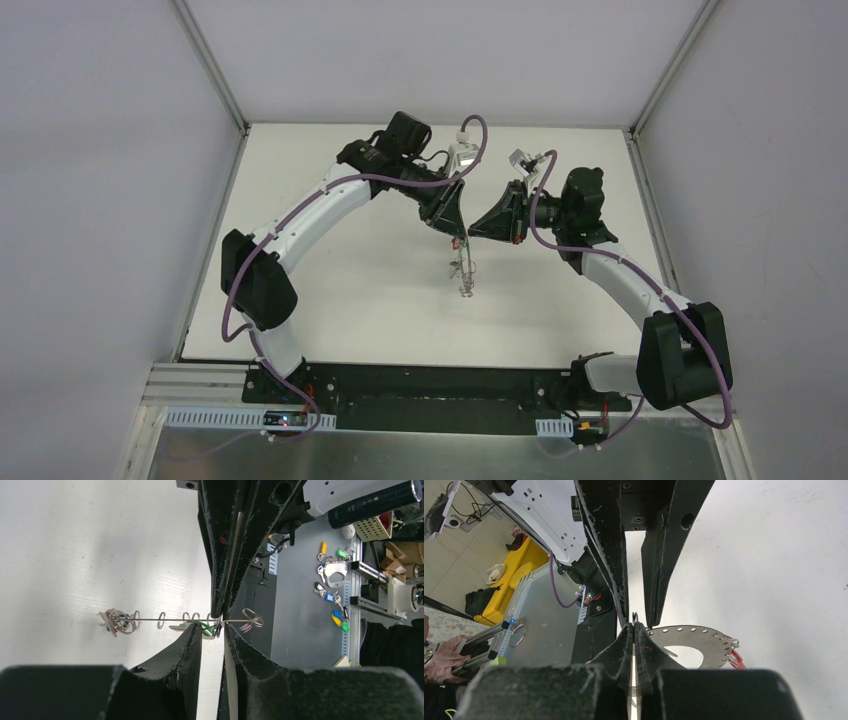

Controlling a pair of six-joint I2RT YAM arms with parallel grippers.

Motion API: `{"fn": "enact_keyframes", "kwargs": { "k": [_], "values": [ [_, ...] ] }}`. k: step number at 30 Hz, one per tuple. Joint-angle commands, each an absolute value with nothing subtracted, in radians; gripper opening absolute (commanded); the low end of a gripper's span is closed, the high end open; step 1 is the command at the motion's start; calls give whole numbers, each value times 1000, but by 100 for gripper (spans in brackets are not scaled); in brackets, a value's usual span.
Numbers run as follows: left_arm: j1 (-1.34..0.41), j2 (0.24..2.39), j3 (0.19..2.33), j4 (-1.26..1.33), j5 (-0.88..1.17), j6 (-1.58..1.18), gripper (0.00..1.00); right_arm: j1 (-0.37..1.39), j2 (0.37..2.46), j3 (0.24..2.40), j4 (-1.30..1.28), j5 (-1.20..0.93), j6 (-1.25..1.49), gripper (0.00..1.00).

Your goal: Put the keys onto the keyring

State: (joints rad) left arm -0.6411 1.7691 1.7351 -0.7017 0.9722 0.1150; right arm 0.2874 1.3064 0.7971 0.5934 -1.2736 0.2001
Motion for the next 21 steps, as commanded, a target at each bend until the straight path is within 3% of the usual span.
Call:
{"fn": "enact_keyframes", "kwargs": {
  "k": [1,9,21],
  "values": [
    [-653,1766,1733,-658,1023,87,22,284,1278,805,629,-1303,191,0],
    [-653,1766,1716,-651,1046,86,9,283,1278,804,629,-1297,190,0],
    [-653,1750,1695,-667,1046,111,10,279,1277,804,629,-1292,192,0]
  ]
}}
